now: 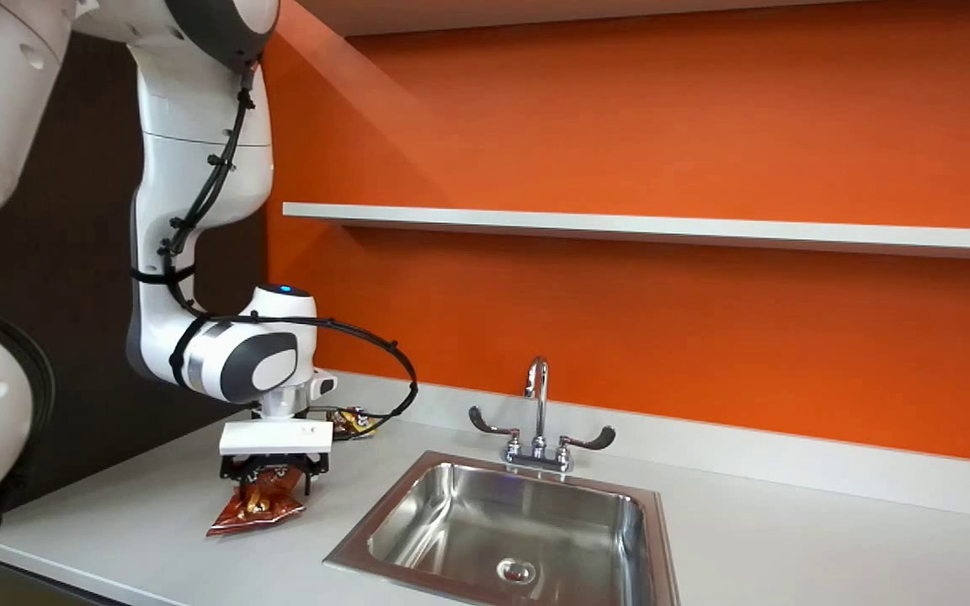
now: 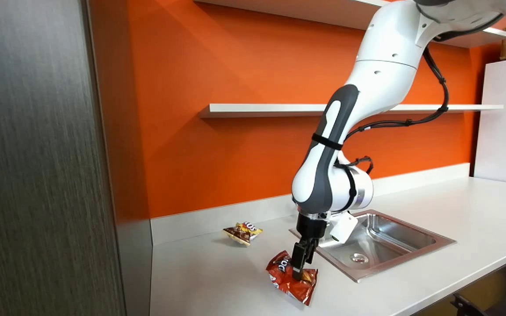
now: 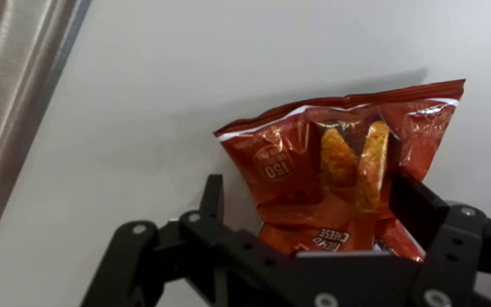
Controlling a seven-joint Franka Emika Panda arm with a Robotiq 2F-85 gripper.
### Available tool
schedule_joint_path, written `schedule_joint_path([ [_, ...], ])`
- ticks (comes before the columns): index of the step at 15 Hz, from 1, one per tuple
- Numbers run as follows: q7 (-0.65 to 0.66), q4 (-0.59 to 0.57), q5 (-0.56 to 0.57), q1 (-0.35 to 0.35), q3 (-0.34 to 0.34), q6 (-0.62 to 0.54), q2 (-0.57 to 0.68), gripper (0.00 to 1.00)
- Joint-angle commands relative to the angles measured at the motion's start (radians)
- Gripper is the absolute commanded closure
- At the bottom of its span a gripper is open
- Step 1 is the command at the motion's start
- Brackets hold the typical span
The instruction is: Put the orange packet on the bottom shelf above the sink.
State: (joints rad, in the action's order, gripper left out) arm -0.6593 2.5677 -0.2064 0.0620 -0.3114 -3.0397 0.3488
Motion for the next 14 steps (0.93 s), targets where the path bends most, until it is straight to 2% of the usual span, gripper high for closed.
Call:
schedule_joint_path([
  [1, 0.059, -0.025, 0.085, 0.049, -0.041, -0.020, 0.029, 0.00],
  [3, 0.087, -0.028, 0.121, 0.043, -0.034, -0.018, 0.032, 0.00],
  [4, 0.103, -0.030, 0.139, 0.035, -0.026, -0.019, 0.035, 0.25],
  [5, 0.114, -0.030, 0.155, 0.035, -0.024, -0.019, 0.035, 0.26],
  [14, 0.238, -0.029, 0.269, -0.001, 0.035, -0.024, 0.017, 0.96],
])
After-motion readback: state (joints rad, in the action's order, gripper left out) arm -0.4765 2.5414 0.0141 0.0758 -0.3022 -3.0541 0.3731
